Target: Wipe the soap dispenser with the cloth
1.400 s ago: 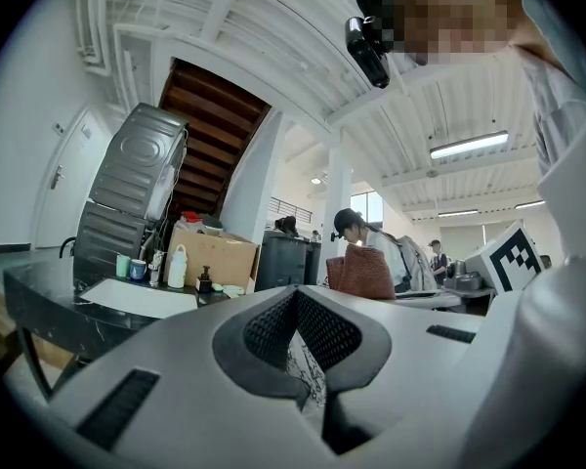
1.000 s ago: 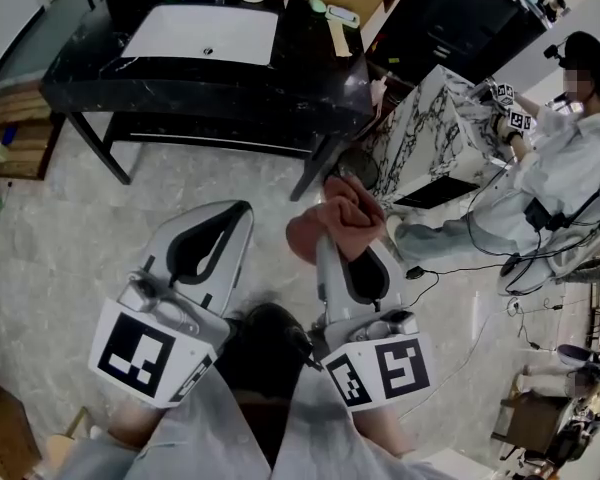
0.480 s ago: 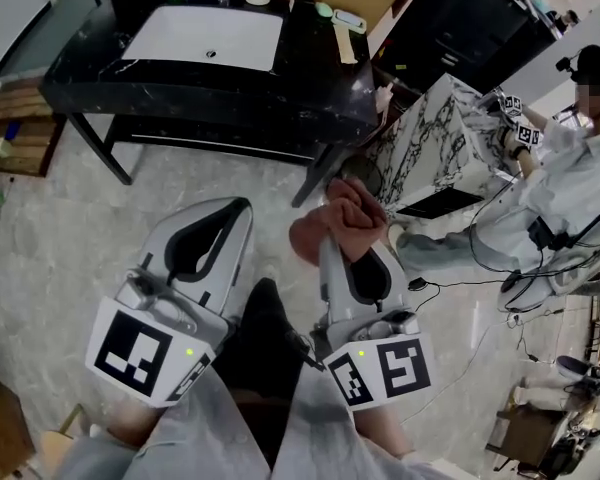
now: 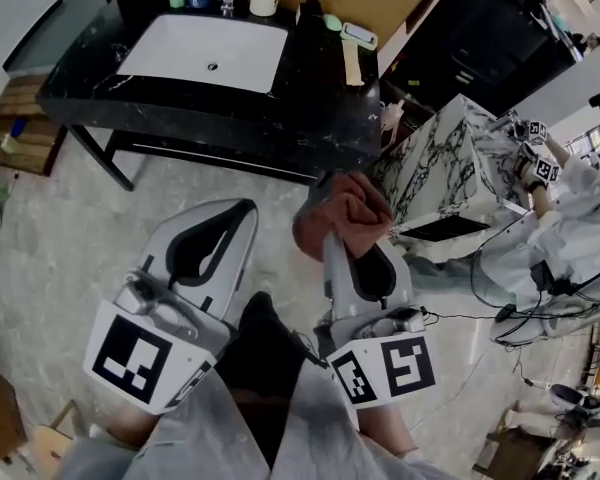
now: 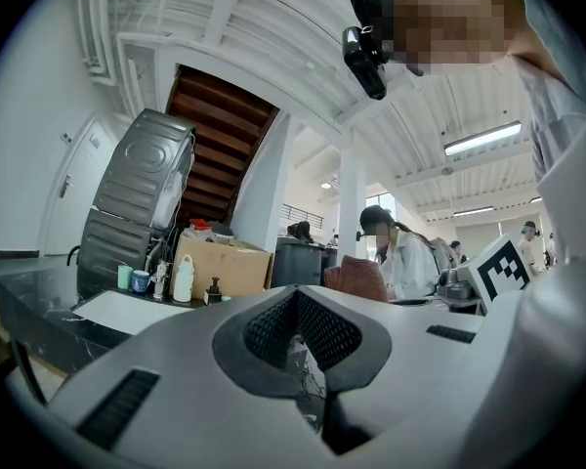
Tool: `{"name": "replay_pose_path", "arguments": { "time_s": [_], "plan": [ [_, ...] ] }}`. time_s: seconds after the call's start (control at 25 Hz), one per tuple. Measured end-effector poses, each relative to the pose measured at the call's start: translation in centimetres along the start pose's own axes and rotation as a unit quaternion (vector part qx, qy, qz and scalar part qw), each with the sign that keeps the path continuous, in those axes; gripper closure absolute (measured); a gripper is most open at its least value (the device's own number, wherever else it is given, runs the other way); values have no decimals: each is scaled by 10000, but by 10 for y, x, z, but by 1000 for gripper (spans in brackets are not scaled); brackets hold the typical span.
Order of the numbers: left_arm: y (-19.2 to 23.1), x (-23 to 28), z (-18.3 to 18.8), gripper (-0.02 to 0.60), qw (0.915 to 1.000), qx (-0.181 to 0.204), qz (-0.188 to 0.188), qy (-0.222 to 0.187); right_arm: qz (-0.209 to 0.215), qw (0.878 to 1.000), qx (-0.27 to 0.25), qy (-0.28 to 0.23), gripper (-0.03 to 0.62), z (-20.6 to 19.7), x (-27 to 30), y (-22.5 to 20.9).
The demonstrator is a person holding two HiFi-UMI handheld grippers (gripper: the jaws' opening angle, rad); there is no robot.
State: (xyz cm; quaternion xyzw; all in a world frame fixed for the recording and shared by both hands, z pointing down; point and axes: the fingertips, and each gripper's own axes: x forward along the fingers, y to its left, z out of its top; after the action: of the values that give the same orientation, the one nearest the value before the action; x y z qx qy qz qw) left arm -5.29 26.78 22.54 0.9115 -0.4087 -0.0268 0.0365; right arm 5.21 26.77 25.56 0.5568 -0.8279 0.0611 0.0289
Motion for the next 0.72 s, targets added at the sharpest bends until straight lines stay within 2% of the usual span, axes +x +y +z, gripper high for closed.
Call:
{"name": "replay_pose_path", "arguments": {
  "time_s": [0.72],
  "plan": [
    [33,126,-4,578,9981,125,589,139,660,9977,128,13,519,15,98,-100]
  ]
}}
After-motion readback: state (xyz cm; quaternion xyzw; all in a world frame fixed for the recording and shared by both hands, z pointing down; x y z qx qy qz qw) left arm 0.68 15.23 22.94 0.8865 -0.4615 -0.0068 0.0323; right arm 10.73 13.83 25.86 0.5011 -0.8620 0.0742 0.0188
